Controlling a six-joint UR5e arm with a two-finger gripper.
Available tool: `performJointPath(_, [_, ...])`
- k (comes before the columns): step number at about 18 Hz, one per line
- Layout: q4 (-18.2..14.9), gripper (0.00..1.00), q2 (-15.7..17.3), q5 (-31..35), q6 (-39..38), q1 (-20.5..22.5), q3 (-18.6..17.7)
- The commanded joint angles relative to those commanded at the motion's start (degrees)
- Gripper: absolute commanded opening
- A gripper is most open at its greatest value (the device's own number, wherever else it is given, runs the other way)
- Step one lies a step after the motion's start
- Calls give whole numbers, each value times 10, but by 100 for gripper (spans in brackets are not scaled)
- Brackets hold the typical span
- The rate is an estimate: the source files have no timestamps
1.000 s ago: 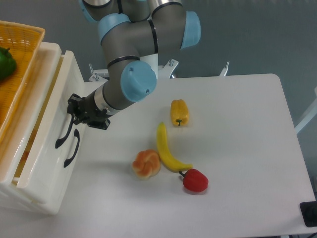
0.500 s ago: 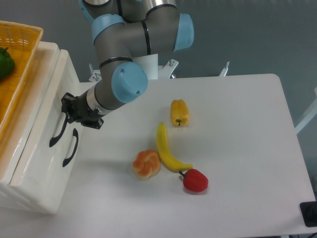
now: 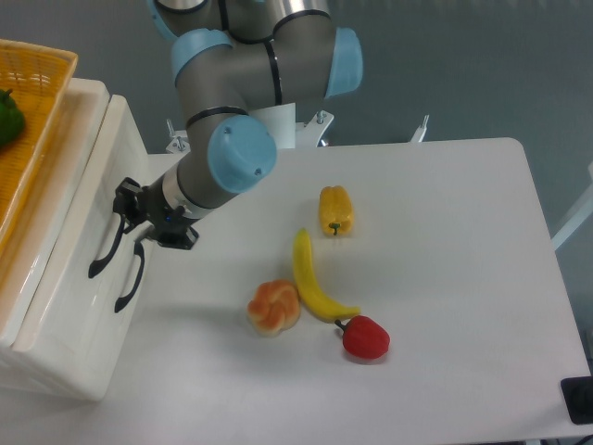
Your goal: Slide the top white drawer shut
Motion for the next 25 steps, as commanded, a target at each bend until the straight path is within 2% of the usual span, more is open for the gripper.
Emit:
performJointPath(2, [19,100,-1,15,0,23,8])
performJointPath(6, [99,100,-15,17,0,78,26])
performJointPath(10, [159,100,-54,17,4,130,55])
performJointPath(13, [188,100,-80,28,39,156,59])
performJointPath(19, [224,100,-114,66,149,189,66])
performJointPath(21, [243,100,-119,81,200,200,66])
performJointPath(25, [245,100,-128,149,347,236,75])
